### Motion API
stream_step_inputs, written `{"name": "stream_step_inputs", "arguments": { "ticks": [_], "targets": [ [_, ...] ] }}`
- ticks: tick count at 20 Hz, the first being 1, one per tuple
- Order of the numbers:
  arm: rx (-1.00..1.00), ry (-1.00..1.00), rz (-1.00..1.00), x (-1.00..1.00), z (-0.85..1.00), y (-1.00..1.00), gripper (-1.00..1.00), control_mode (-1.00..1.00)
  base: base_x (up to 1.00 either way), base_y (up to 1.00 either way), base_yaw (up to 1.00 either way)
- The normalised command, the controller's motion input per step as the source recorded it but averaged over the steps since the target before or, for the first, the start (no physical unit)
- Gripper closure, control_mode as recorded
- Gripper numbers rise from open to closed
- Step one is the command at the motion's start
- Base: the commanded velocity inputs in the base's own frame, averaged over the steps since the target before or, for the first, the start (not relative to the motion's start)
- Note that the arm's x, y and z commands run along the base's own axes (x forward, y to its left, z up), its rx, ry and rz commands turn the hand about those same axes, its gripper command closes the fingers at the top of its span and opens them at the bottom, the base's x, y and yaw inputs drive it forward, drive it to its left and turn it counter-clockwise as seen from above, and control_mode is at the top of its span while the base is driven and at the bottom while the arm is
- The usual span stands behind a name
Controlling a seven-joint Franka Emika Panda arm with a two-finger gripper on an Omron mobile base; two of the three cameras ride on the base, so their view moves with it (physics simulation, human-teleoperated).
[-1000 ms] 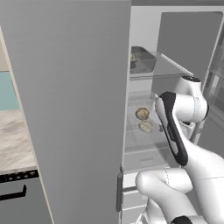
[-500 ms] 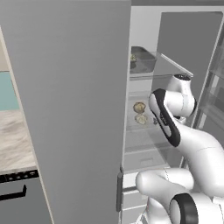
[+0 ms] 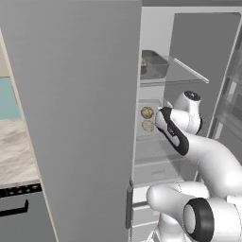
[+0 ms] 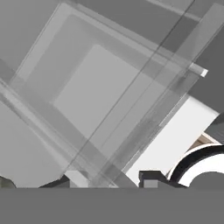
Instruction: Place two dumplings into each of the tupperware containers and then place the containers in the fridge.
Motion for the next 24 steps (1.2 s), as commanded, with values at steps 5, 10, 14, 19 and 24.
{"name": "stream_step_inputs", "arguments": {
  "ticks": [5, 10, 14, 19, 24],
  "targets": [
    [0.01, -0.01, -0.06, 0.76, -0.01, 0.00, 1.00, -1.00, 0.00, 0.00, 0.00],
    [0.07, -0.07, -0.04, 0.77, 0.00, -0.19, 1.00, -1.00, 0.00, 0.00, 0.00],
    [0.05, -0.08, -0.01, 0.61, -0.03, -0.09, 1.00, -1.00, 0.00, 0.00, 0.00],
    [0.00, -0.08, 0.00, 0.29, -0.13, 0.00, 1.00, -1.00, 0.00, 0.00, 0.00],
    [0.00, 0.00, 0.00, 0.14, -0.02, 0.00, 1.00, -1.00, 0.00, 0.00, 0.00]
  ]
}}
